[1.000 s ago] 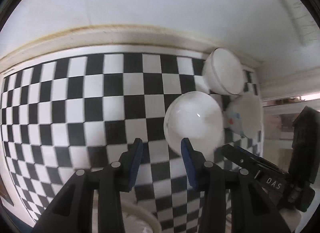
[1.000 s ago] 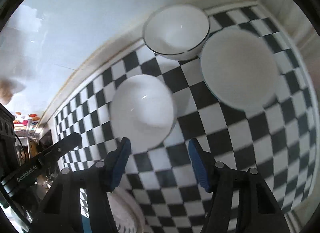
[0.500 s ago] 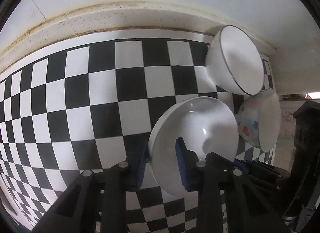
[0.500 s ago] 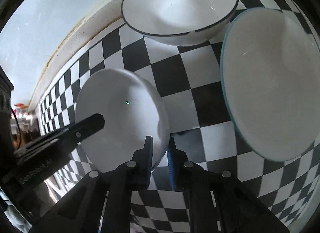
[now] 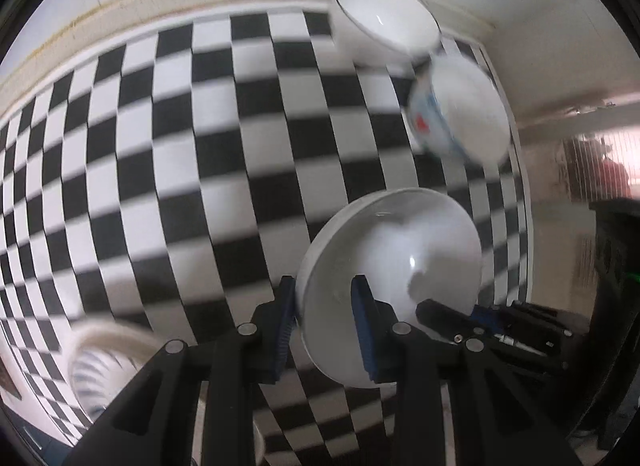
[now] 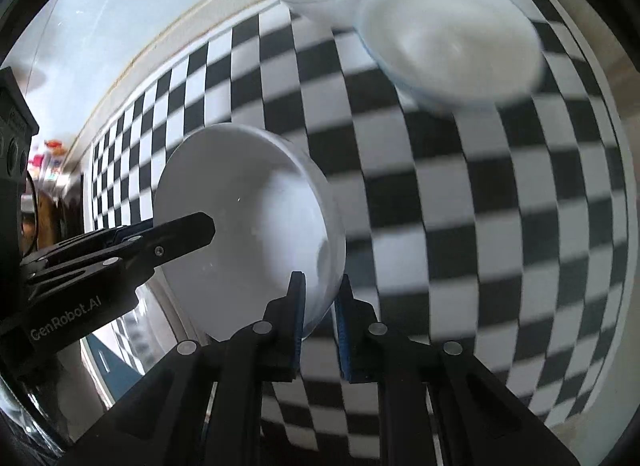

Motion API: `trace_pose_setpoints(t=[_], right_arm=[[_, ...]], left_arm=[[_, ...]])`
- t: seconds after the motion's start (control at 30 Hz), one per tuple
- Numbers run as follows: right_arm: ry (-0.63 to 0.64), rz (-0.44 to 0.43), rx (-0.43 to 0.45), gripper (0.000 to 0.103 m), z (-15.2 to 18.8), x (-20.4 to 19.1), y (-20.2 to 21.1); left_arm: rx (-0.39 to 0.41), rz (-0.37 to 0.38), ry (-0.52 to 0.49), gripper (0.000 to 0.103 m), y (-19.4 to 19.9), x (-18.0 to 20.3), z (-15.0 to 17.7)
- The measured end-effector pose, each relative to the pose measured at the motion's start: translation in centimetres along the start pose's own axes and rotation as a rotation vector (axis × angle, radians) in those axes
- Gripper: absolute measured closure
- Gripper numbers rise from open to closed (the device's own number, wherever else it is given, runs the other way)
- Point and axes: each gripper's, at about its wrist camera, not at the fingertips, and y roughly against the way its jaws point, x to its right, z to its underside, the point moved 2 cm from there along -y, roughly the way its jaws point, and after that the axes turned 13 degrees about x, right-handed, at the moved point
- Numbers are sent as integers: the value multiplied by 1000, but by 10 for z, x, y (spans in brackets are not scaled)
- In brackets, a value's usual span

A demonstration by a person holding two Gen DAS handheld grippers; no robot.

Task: Organize plates and bowls
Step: 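Carry the white bowl beside the plate stack, set it down, open both grippers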

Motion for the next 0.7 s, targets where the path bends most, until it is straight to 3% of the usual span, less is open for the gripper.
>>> trace_pose_setpoints(t=[0.27, 0.7], right_arm=[[0, 8, -45, 87, 57, 17, 0], [20, 10, -91, 87, 79, 22, -17]], left_arm=[[-72, 1, -11, 77, -16, 12, 59], [-105, -24, 7, 77, -40, 18, 85]])
